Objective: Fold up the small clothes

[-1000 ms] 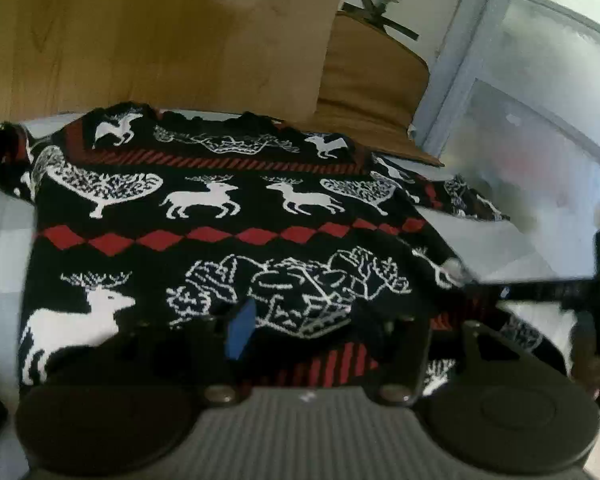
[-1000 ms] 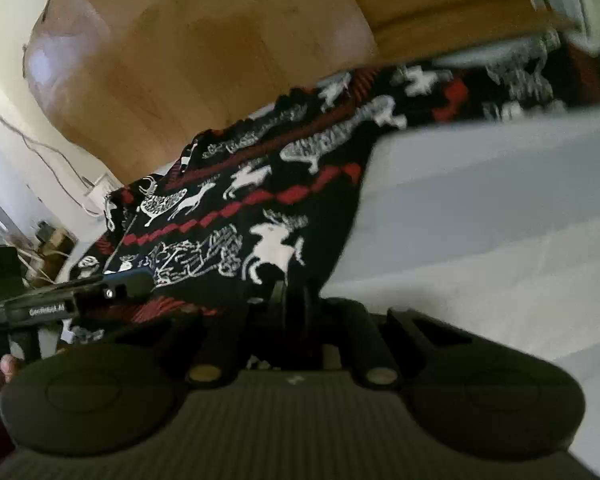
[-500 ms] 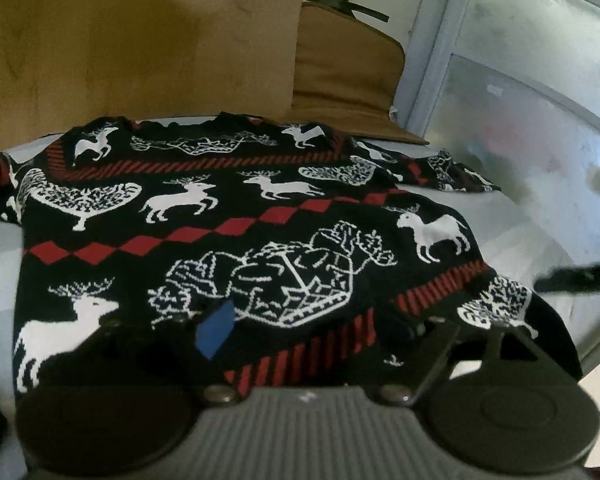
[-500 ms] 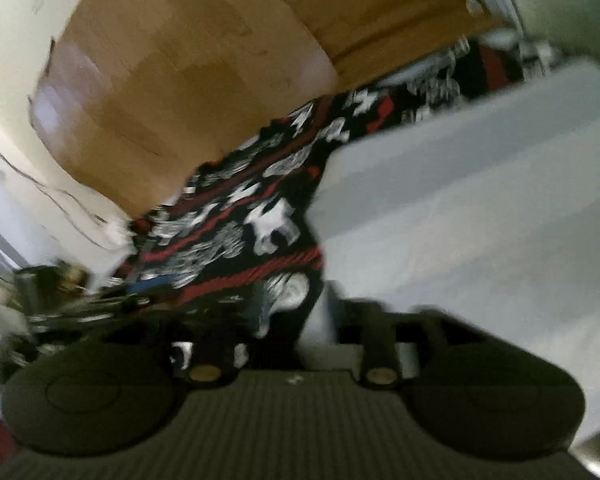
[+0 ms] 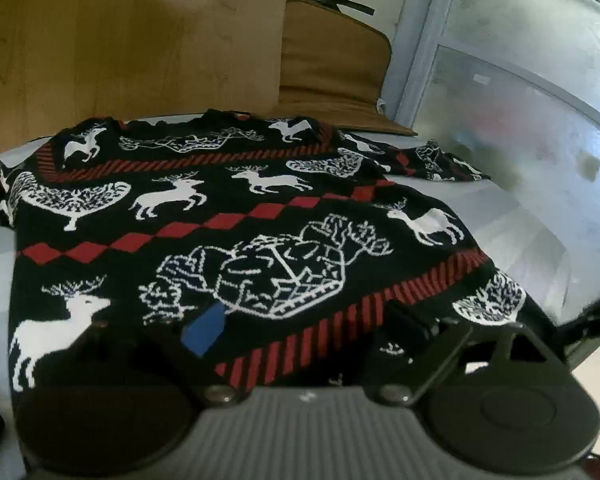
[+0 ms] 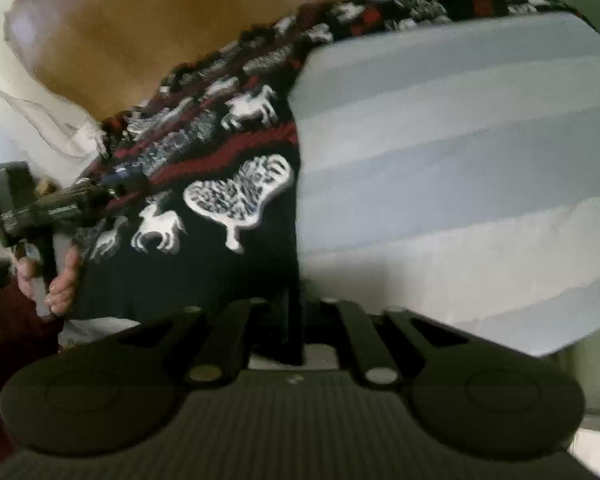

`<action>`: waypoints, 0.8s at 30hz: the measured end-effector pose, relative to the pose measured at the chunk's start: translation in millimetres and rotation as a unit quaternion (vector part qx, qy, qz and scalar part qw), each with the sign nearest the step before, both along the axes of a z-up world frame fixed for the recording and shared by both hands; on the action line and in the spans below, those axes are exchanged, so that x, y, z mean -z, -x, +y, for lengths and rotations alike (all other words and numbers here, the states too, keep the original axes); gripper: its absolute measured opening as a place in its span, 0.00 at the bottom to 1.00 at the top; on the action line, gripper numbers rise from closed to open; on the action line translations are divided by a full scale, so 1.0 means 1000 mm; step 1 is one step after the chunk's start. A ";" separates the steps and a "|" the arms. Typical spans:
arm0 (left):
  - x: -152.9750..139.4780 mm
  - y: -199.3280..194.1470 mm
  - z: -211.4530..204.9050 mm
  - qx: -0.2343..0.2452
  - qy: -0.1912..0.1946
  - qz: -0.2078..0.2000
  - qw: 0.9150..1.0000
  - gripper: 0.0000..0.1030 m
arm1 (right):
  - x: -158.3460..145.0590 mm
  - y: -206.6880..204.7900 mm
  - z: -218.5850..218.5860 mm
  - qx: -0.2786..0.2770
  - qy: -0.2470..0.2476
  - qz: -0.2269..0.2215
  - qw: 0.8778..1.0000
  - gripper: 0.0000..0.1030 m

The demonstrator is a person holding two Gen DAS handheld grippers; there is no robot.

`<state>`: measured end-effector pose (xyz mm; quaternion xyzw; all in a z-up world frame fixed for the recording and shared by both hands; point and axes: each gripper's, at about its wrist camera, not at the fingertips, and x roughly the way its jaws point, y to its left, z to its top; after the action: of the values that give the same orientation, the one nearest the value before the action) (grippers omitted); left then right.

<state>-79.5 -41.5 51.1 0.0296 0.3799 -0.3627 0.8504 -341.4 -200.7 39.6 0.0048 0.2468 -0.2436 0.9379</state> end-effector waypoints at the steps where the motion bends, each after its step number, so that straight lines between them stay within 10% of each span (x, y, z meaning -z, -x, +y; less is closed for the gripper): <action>1: 0.000 0.001 0.000 0.000 0.001 0.000 1.000 0.87 | -0.010 0.001 0.003 0.010 0.023 -0.016 1.000 0.18; 5: 0.000 0.001 0.001 -0.002 0.005 0.002 1.000 0.88 | -0.049 -0.014 0.001 -0.014 0.041 -0.097 0.994 0.23; 17: 0.000 0.001 0.001 -0.004 0.003 0.000 1.000 0.89 | -0.070 -0.131 -0.069 -0.025 0.007 -0.107 0.994 0.37; 20: 0.000 0.001 0.000 -0.010 0.005 -0.003 1.000 0.89 | -0.064 -0.143 -0.067 -0.030 0.026 -0.082 0.996 0.09; 24: 0.000 0.001 -0.001 -0.006 0.002 -0.003 1.000 0.91 | -0.064 -0.129 -0.069 -0.031 0.033 -0.095 0.994 0.09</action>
<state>-80.9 -42.8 51.3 0.0263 0.3763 -0.3581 0.8541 -212.8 -270.1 103.3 -0.0108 0.1483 -0.2208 0.9639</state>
